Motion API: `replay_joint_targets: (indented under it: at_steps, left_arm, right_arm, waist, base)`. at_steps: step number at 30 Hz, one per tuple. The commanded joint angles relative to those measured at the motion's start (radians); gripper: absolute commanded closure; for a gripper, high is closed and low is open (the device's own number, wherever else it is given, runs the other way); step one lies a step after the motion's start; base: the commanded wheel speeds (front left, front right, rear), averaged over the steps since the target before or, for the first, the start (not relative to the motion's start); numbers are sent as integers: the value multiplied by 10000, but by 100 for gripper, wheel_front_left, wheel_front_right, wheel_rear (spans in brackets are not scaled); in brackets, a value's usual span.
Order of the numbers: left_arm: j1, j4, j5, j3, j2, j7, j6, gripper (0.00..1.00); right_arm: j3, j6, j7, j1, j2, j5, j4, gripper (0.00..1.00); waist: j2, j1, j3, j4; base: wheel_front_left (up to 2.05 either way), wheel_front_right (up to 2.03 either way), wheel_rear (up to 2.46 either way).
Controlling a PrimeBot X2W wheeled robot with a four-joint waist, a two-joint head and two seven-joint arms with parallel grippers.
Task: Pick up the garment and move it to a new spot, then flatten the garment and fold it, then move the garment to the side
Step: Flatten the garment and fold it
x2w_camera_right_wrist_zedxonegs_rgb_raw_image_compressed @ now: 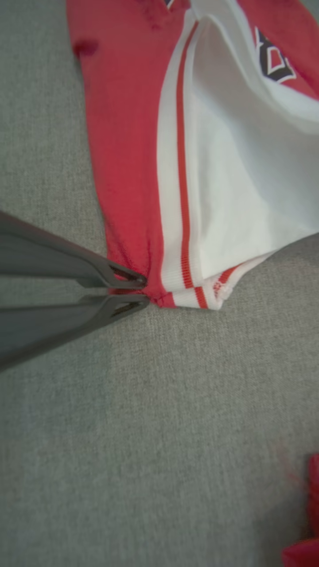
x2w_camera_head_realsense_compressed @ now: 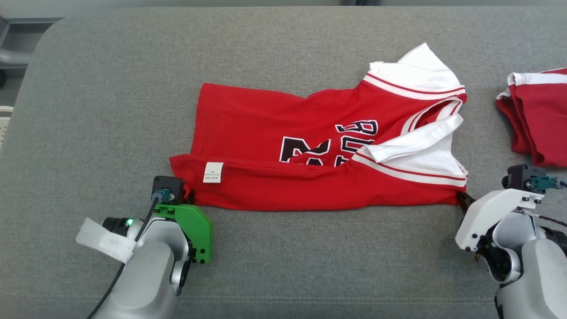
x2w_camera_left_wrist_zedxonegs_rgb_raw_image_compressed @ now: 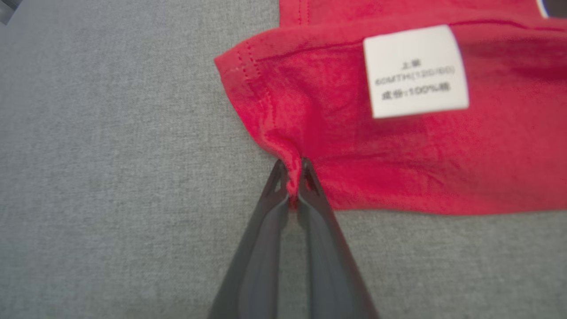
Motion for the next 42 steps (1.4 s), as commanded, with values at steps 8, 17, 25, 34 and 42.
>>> replay_joint_targets:
  at_steps: [8,17,25,34,42]
  left_arm:
    - [-167,427,-46,-59,111,-313,128,100]
    - [-284,757,-136,-149,38,-430,127,15]
    - [-334,881,-203,-213,-53,-566,219,0]
    - [-399,1102,-336,-301,-85,-509,66,0]
    - [-329,1299,-548,-384,-142,-492,-199,100]
  right_arm:
    - [-6,-1,-124,-236,-48,127,352,100]
    - [-96,-1,-177,-342,-44,166,607,0]
    - [-24,-3,-270,-389,-43,193,841,0]
    - [289,-1,-168,-506,0,350,1383,28]
    - [551,0,-35,-374,-9,294,1477,100]
  waist:
    - [0,0,-50,6]
    - [0,0,-75,24]
    - [0,0,-86,29]
    - [0,0,-16,59]
    - [0,0,-105,97]
  base:
    - [0,0,0]
    - [0,0,0]
    - [0,0,0]
    - [0,0,0]
    - [0,0,0]
